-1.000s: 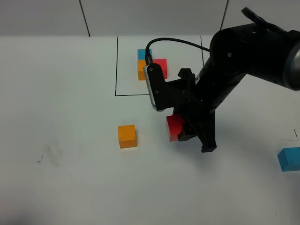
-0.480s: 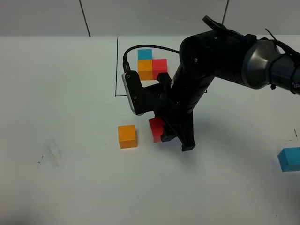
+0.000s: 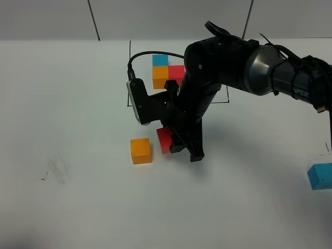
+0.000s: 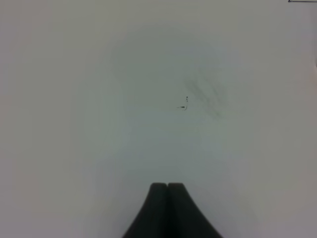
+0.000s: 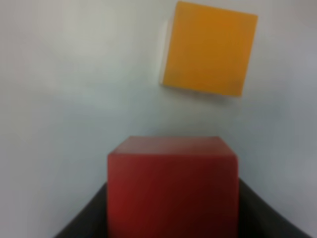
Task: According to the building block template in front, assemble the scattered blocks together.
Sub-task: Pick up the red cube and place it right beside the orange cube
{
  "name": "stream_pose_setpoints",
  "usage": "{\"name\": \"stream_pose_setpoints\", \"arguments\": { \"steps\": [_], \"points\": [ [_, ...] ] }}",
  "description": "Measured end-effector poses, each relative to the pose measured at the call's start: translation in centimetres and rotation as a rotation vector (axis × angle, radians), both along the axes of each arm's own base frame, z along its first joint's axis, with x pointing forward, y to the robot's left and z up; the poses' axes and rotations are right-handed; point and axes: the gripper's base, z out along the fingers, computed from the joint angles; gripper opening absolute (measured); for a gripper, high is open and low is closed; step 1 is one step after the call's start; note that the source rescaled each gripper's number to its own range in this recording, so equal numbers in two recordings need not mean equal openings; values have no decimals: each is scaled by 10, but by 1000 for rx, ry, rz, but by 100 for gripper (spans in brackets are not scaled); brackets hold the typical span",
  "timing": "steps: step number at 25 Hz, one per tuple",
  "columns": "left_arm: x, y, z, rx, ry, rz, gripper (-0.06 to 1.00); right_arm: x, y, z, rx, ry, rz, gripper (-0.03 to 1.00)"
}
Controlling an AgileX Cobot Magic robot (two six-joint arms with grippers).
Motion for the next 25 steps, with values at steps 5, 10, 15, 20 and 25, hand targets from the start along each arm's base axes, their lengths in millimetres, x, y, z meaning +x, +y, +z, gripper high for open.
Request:
{"name": "stream_pose_setpoints", "arguments": {
  "steps": [5,10,15,20,25],
  "points": [
    [0,0,0,0,0,0,0,6,5,-5,0,1,1,47],
    [0,0,0,0,0,0,0,7,6,-7,0,3,4,47],
    [0,0,0,0,0,0,0,6,7,-7,16,11,-2,47],
    [0,0,0,0,0,0,0,6,8,-8,27,20,-2,47],
    [0,0,0,0,0,0,0,7,9,-16,20,38,-14,47]
  ]
}}
